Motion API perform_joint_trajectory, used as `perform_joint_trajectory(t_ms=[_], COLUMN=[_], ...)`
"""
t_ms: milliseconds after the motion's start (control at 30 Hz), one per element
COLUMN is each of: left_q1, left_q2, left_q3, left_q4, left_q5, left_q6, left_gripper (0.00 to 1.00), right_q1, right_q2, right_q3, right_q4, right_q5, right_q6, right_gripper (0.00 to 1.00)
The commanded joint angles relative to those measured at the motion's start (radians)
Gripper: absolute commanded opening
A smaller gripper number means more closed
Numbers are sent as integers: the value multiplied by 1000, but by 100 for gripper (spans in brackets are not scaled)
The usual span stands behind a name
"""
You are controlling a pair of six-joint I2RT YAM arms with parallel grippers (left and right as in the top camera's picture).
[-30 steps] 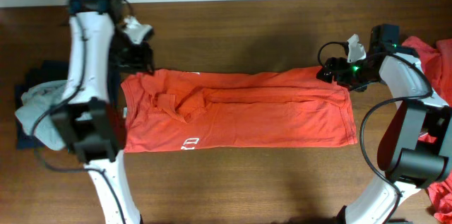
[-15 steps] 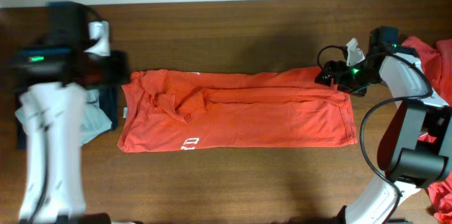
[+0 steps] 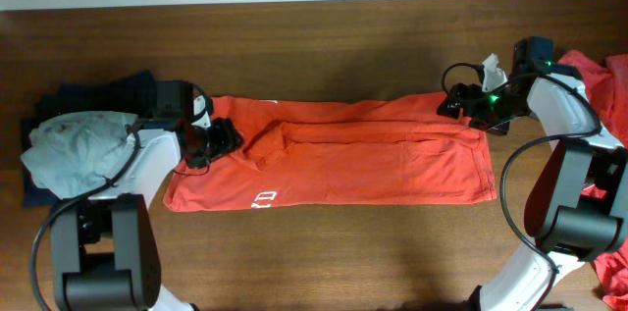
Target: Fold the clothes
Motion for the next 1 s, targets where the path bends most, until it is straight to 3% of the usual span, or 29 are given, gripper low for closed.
perform_joint_trajectory(t_ms=[0, 167, 567, 667, 967], left_q1=[-4, -3, 112, 123, 123], left_q2=[35, 63, 23, 23, 23], left_q3=[-8, -8, 85, 85, 85], left_q4=[44, 38, -35, -47, -110], left_q5=[-14, -18, -14, -23, -188], left_q6=[-27, -27, 38, 69, 79], left_gripper=[33, 1, 1, 5, 6], right_q1=[0, 0, 0, 0, 0], right_q2=[-23, -23, -23, -23, -23], right_q3=[4, 4, 4, 4, 4], right_q4=[0, -1, -2, -5, 26], right_q5=[-5, -5, -5, -5, 104], right_q6=[2, 2, 2, 2, 1], right_gripper=[89, 90, 90, 90, 90])
